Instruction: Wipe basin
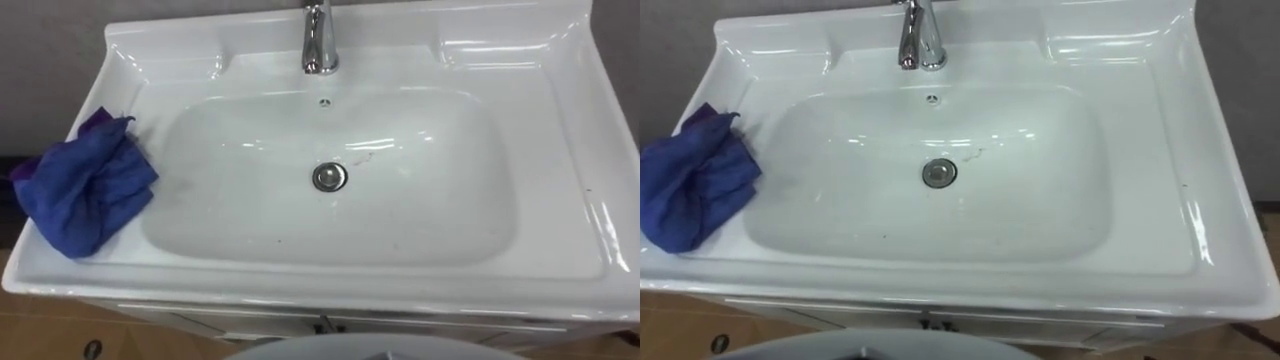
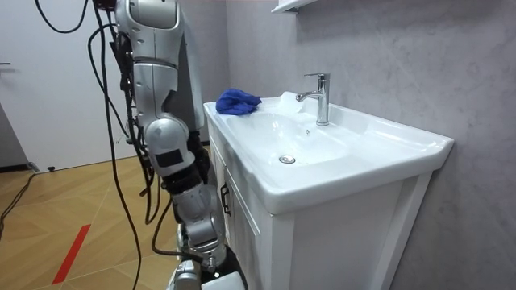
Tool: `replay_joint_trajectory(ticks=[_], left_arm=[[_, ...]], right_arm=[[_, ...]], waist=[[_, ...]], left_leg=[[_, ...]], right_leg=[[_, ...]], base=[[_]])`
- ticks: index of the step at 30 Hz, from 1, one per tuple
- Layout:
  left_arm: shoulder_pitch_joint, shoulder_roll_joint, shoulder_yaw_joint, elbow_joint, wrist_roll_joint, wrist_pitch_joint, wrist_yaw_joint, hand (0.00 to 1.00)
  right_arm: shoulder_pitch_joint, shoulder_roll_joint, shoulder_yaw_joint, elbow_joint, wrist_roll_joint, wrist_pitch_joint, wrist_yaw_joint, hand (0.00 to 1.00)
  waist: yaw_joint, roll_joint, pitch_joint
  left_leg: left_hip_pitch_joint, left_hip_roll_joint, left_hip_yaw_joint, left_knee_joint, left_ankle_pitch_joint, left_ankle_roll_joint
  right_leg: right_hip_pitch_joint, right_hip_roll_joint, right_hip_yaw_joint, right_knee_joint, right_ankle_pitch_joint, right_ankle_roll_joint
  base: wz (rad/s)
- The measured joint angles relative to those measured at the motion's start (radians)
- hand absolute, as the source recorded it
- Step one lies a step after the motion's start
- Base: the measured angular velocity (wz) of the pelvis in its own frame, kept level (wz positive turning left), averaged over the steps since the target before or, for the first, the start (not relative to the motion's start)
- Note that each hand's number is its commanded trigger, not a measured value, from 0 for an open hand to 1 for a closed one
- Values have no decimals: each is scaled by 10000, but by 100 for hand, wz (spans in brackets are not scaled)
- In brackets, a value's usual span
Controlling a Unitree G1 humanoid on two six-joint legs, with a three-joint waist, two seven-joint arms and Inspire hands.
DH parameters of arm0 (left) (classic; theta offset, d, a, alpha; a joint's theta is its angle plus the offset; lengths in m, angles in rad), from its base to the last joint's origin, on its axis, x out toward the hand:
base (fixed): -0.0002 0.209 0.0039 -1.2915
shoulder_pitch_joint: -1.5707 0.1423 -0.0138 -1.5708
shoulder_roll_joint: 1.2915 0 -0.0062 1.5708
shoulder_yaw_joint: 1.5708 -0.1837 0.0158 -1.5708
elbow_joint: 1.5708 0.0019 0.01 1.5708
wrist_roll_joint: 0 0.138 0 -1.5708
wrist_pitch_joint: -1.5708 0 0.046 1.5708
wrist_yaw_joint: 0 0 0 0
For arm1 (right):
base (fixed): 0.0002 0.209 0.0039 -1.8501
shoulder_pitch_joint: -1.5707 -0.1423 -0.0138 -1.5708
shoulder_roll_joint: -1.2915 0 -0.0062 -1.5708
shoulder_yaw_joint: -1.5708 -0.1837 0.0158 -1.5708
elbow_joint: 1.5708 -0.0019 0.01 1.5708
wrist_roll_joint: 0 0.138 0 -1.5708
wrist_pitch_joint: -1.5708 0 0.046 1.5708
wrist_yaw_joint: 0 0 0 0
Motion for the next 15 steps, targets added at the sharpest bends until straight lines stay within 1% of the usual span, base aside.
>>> replay_joint_trajectory(ticks=[2, 3, 5, 7, 8, 9, 11, 12, 13, 14, 15], left_arm=[[-2, -18, -440, 310, -13, 18, -516, 0], [-1, -23, -565, 347, -14, 19, -658, 0], [5, -33, -971, 446, -11, 20, -1197, 0], [-43, -90, -1189, 532, 20, 56, -1550, 0], [-177, -170, -1225, 657, 24, 64, -1793, 0], [-252, -184, -1311, 741, 22, 73, -1915, 0], [-400, -201, -1524, 805, 16, 81, -2504, 0], [-432, -201, -1550, 818, 15, 91, -2627, 0], [-544, -200, -1569, 874, 12, 164, -2881, 0], [-674, -201, -1592, 934, 11, 255, -3135, 0], [-731, -201, -1634, 989, 12, 270, -3253, 0]], right_arm=[[-69, 10, 17, 177, 37, -17, 11, 0], [-81, 17, 17, 224, 46, -23, 10, 0], [-106, 71, 18, 315, 43, -16, 3, 0], [-178, 90, 14, 356, 44, -33, -19, 0], [-208, 101, 24, 399, 47, -73, -29, 0], [-207, 111, 31, 412, 46, -101, -30, 0], [-181, 237, 42, 432, 38, -127, -38, 0], [-188, 275, 42, 447, 39, -130, -37, 0], [-219, 352, 34, 476, 39, -130, -25, 0], [-247, 429, 34, 523, 42, -129, -1, 0], [-260, 456, 39, 568, 41, -128, 20, 0]], waist=[[-65, -67, 31], [-84, -102, 35], [-161, -269, 43], [-254, -343, 69], [-277, -354, 82], [-296, -351, 83], [-380, -365, 96], [-414, -363, 103], [-526, -371, 141], [-591, -370, 186], [-629, -371, 193]], left_leg=[[39, 21, 227, 3, -1, 1], [42, 21, 232, 3, 0, 1], [42, 31, 310, 3, -1, 1], [73, 32, 372, 3, -6, 10], [74, 34, 446, 15, -16, 28], [70, 39, 479, 22, -31, 54], [66, 39, 524, 22, -56, 96], [61, 39, 539, 23, -57, 98], [51, 35, 579, 19, -57, 98], [49, 41, 721, 21, -57, 98], [43, 42, 780, 20, -58, 99]], right_leg=[[3, -12, 35, 6, -8, 1], [6, -13, 35, 12, -8, 1], [7, -12, 44, 13, -8, 1], [8, -7, 131, 10, -7, 1], [8, -9, 166, 7, -5, 5], [8, -8, 169, 8, -4, 7], [-9, -8, 211, -9, -4, 20], [-21, -8, 234, -10, -3, 24], [-32, -9, 249, -12, -5, 34], [-40, -11, 277, -17, -7, 37], [-41, -15, 284, -23, -7, 39]], base=[[-7], [0], [0], [-8], [-10], [-6], [-2], [-4], [-4], [-4], [-3]])
